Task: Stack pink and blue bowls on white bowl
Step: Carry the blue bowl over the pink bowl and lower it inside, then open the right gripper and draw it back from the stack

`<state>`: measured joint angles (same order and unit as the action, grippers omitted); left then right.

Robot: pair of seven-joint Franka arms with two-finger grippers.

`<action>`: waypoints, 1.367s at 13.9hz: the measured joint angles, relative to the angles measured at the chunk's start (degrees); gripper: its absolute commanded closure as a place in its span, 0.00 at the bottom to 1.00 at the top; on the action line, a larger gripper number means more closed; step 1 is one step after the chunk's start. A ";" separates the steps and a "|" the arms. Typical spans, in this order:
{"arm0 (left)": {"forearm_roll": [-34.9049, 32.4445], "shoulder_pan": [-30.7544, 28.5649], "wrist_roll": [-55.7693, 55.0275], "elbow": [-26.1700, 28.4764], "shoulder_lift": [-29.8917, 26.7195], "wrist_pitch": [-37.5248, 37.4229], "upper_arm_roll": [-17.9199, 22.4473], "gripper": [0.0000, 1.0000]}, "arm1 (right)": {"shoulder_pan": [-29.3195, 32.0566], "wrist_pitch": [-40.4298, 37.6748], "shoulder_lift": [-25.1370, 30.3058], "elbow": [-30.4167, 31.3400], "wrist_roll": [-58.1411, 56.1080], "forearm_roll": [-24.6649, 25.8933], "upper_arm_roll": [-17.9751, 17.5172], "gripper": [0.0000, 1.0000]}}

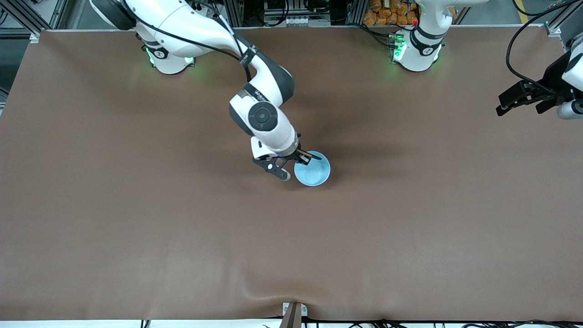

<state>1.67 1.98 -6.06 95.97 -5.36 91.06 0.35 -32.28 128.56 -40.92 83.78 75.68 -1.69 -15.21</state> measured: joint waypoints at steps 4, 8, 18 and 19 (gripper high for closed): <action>0.00 0.00 0.00 0.00 0.03 0.08 0.00 0.00 | -1.24 1.76 -2.19 0.26 0.44 2.22 0.75 1.00; 0.00 0.01 0.00 0.01 0.04 0.13 -0.01 0.00 | -1.21 3.68 -3.88 0.25 0.58 3.17 1.44 0.00; 0.00 0.01 0.00 0.02 0.04 0.20 0.00 0.00 | 5.07 -15.57 -1.60 -15.78 0.39 4.37 2.34 0.00; 0.00 0.00 0.00 0.03 0.04 0.20 0.00 0.00 | 7.37 -15.73 -1.28 -16.82 -1.07 4.72 2.32 0.00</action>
<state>1.67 1.99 -6.06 96.00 -5.32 91.26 0.34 -24.91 112.84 -42.20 66.96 74.61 3.03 -12.89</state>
